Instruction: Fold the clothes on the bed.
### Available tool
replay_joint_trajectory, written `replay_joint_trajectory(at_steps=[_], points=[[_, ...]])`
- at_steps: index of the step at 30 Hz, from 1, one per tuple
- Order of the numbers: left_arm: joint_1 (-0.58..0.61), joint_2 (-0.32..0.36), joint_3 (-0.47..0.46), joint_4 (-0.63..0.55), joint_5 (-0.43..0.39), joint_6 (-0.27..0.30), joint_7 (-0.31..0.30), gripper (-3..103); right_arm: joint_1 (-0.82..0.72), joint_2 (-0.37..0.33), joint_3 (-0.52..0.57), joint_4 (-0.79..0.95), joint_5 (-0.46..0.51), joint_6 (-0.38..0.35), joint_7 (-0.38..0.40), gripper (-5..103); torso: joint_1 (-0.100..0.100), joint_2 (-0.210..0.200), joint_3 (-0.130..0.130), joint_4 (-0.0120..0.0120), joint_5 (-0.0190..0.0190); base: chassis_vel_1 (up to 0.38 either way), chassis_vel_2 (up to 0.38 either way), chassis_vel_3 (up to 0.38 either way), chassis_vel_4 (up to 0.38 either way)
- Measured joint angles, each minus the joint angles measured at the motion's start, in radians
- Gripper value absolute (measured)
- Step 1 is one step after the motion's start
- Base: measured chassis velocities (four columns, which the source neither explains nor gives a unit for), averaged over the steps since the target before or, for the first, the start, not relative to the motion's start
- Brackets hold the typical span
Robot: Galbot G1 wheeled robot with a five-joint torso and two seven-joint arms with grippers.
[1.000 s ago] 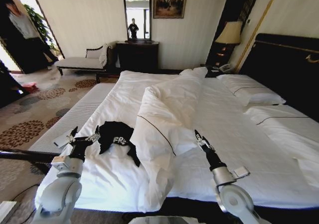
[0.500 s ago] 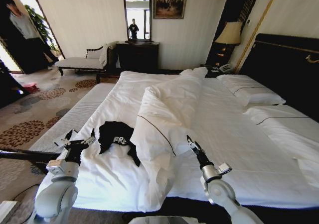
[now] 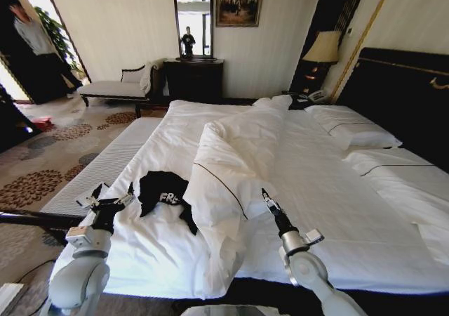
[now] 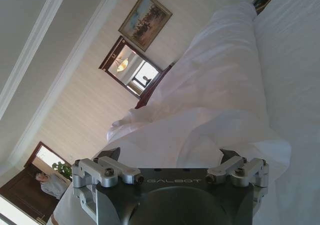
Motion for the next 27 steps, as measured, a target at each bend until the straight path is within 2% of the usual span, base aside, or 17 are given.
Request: replay_joint_trajectory(at_steps=[10, 11, 13, 16, 19, 20, 21, 24, 27], points=[[0.020, -0.017, -0.002, -0.018, 0.014, -0.001, 0.000, 100, 0.019, 0.004, -0.014, -0.031, -0.013, 0.000, -0.003, 100, 0.000, 0.000, 0.000, 0.0001, 0.0001, 0.000, 0.000, 0.000, 0.000], [0.021, -0.020, -0.002, -0.020, 0.015, -0.002, 0.000, 100, 0.019, 0.005, -0.016, -0.031, -0.015, 0.000, -0.007, 103, 0.000, 0.000, 0.000, 0.0000, 0.0001, 0.000, 0.000, 0.000, 0.000], [0.023, -0.023, -0.002, -0.022, 0.017, -0.002, 0.000, 100, 0.020, 0.005, -0.018, -0.030, -0.018, 0.000, -0.012, 100, 0.000, 0.000, 0.000, 0.0001, 0.0001, 0.000, 0.000, 0.000, 0.000], [0.028, -0.030, -0.003, -0.028, 0.022, -0.004, -0.001, 100, 0.018, 0.005, -0.018, -0.030, -0.028, 0.000, -0.026, 85, 0.000, 0.000, 0.000, 0.0001, 0.0000, 0.000, 0.000, 0.000, 0.000], [0.030, -0.034, -0.002, -0.031, 0.024, -0.004, -0.001, 100, 0.015, 0.006, -0.015, -0.032, -0.037, 0.000, -0.027, 85, 0.000, 0.000, 0.000, 0.0000, 0.0001, 0.000, 0.000, 0.000, 0.000], [0.030, -0.035, -0.001, -0.032, 0.025, -0.005, -0.001, 100, 0.014, 0.007, -0.013, -0.034, -0.042, 0.002, -0.027, 75, 0.000, 0.000, 0.000, 0.0000, 0.0001, 0.000, 0.000, 0.000, 0.000], [0.030, -0.035, -0.001, -0.032, 0.025, -0.005, -0.001, 100, 0.014, 0.007, -0.013, -0.034, -0.042, 0.002, -0.027, 75, 0.000, 0.000, 0.000, 0.0000, 0.0001, 0.000, 0.000, 0.000, 0.000], [0.032, -0.040, 0.002, -0.032, 0.030, -0.006, -0.002, 100, 0.013, 0.015, -0.011, -0.040, -0.058, 0.008, -0.027, 58, 0.000, 0.000, 0.000, 0.0000, 0.0001, 0.000, 0.000, 0.000, 0.000], [0.032, -0.041, 0.002, -0.032, 0.031, -0.007, -0.002, 100, 0.012, 0.021, -0.010, -0.043, -0.068, 0.011, -0.027, 53, 0.000, 0.000, 0.000, 0.0001, 0.0000, 0.000, 0.000, 0.000, 0.000]])
